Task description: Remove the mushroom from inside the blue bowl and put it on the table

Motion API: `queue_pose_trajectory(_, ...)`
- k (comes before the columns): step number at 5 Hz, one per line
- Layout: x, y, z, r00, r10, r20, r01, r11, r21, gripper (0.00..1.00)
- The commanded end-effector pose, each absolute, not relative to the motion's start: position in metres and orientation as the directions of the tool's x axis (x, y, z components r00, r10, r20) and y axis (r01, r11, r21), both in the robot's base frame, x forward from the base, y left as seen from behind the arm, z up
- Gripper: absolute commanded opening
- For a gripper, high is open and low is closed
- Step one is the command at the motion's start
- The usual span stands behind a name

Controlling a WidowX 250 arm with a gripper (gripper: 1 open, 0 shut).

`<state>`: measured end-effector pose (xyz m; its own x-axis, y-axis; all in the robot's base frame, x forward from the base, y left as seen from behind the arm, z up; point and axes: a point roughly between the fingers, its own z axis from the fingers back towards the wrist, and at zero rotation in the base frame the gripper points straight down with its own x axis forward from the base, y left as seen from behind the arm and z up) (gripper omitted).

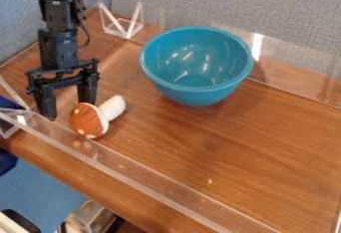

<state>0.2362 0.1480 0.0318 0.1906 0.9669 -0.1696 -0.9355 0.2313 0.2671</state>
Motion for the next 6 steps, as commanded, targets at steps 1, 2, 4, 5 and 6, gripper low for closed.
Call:
queue_pose_trajectory(1,0.255,0.139,0.042,0.167,0.978,-0.122,-0.953,0.192,0.233,1.0)
queue_pose_trajectory(2,0.265,0.129,0.038,0.114,0.987,-0.117,-0.961,0.139,0.238,1.0)
queue_pose_trajectory(4,0.258,0.141,0.039,0.202,0.972,-0.116,-0.943,0.225,0.246,0.0)
queue_pose_trajectory(5,0.257,0.127,0.037,0.273,0.953,-0.131,-0.922,0.298,0.245,0.0)
queue_pose_trajectory(6,0.257,0.11,0.039,0.36,0.92,-0.153,-0.891,0.388,0.236,0.0)
